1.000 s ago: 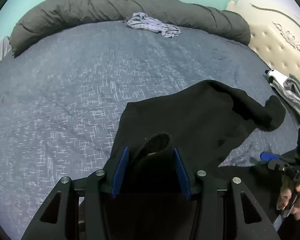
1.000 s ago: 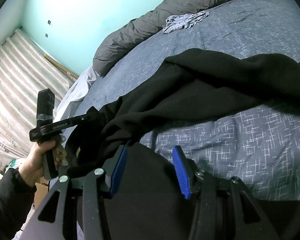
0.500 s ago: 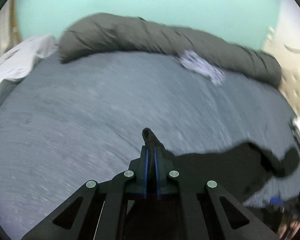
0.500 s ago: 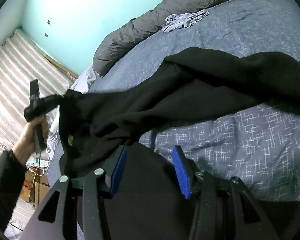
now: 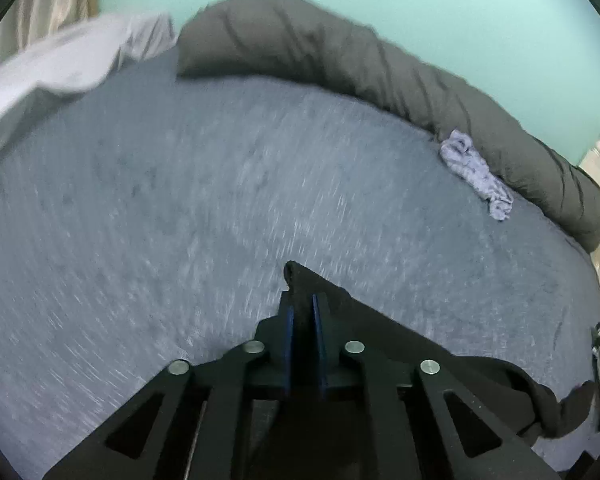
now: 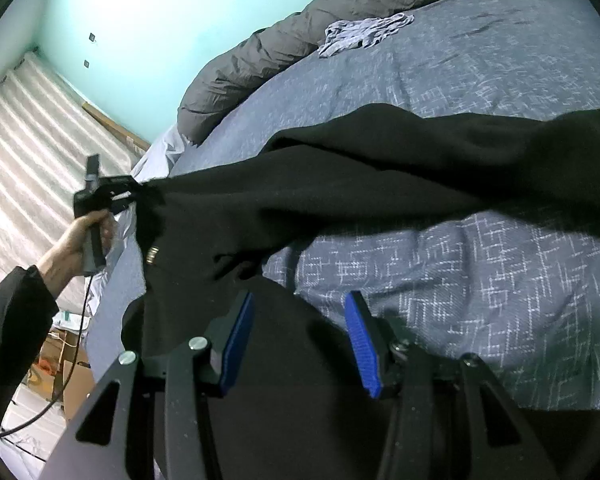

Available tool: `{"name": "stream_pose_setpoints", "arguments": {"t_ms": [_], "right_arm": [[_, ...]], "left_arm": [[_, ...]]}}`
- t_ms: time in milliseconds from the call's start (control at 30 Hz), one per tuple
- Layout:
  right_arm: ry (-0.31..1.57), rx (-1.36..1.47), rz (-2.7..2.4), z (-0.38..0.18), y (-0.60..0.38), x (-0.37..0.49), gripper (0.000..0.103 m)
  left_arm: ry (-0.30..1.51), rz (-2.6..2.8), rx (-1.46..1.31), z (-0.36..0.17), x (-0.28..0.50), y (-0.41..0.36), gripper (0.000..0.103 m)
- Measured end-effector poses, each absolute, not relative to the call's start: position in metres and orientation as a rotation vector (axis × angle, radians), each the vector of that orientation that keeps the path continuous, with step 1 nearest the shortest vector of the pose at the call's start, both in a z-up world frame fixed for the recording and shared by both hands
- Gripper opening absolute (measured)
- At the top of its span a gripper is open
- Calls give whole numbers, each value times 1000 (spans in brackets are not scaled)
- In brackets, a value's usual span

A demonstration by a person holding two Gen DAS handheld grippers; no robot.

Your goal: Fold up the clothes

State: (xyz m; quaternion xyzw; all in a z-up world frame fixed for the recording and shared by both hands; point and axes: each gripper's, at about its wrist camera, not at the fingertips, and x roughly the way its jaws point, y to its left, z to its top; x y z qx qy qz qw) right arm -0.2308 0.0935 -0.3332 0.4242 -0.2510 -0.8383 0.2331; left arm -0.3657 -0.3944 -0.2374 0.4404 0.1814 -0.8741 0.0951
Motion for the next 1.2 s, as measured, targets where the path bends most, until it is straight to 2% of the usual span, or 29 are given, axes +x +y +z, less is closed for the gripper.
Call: {"name": "stream_pose_setpoints", "arguments": {"t_ms": [67,167,533,867,933,967,1000,1100,1200], "right_arm": [[-689,1167,-2303,-334,94,-231,48],[-696,1165,-2303,-333,94,-232,48],[-665,1104,-2336,-314,91,-223,48],[-736,1088,-2405,-309,110,-209,48],[-738,1082,-2412,-308,112,-207,48],[-738,1079,-2417,-307,113,-207,48],[-738,1075,-2423,-306,115,-206,48],[-749,1072,-2439,-305,120,-204,48],[-764,1075,-2452,-308,126,-204,48]], "left_arm": [[540,-2543,1333,-246,-361,-400,28],[584,-2543,1341,-247,-335,-409,55],[607,-2559,1551,-269,-218,-394,56],[763,-2489,1576,-303,-149,-401,56],[772,-2483,1603,-310,-145,-399,49],[773,-2480,1618,-313,-143,-397,31],[761,-2479,1626,-315,-141,-395,18],[714,-2498,1574,-306,-134,-393,6],[719,-2523,1507,-291,-122,-400,4]]}}
